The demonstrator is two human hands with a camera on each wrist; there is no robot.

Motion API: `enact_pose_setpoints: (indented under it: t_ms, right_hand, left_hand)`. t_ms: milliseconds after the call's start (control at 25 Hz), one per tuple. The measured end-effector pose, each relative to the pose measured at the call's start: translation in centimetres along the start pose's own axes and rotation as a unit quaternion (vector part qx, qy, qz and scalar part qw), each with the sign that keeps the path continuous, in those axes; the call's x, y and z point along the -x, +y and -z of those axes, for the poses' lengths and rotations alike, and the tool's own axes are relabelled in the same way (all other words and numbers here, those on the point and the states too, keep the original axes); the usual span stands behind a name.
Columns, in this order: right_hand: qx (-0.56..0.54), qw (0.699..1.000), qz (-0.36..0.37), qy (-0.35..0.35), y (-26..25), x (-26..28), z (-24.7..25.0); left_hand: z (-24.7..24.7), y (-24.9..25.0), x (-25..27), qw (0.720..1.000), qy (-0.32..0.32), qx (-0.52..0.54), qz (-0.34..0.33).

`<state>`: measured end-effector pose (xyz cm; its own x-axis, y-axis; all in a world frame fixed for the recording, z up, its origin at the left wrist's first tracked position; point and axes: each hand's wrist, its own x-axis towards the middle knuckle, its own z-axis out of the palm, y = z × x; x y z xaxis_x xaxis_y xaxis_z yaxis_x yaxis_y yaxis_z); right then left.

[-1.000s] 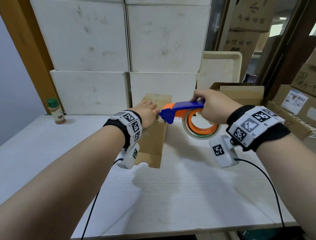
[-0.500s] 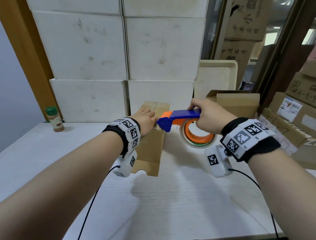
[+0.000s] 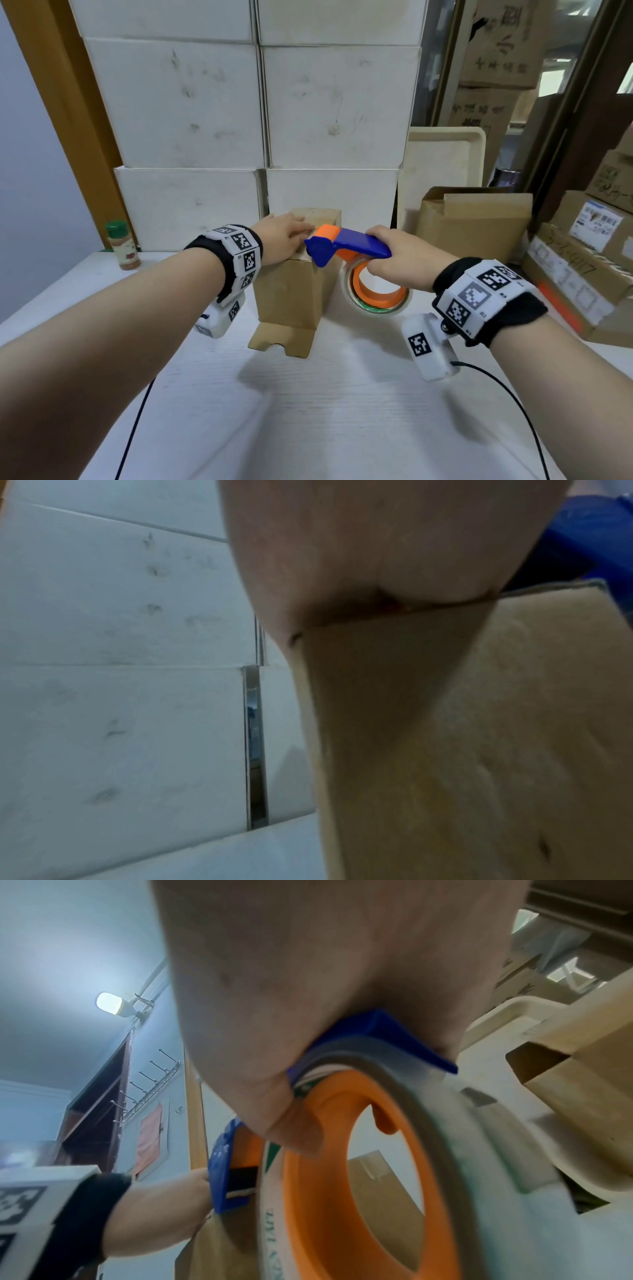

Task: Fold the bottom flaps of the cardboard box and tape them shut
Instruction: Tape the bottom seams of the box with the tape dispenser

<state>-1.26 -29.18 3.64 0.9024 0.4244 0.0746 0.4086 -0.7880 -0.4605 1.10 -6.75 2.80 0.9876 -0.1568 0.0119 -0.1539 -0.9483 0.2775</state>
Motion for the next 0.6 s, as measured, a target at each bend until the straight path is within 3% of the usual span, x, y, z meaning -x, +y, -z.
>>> enact_pose_setpoints:
  t_ms: [240,600]
  right_hand:
    - [0.046,0.998,-0.030,-0.044,0.2,0.5,0.0]
    - [-0.013,0.998,-0.034,-0.049,1.8,0.8,-3.3]
  left_hand:
    - [-0.5,1.8,0.6,0.984,0.002,0.177,0.020]
    - [-1.2,2.7,1.3,0.999,-0.007,0.046,0.007]
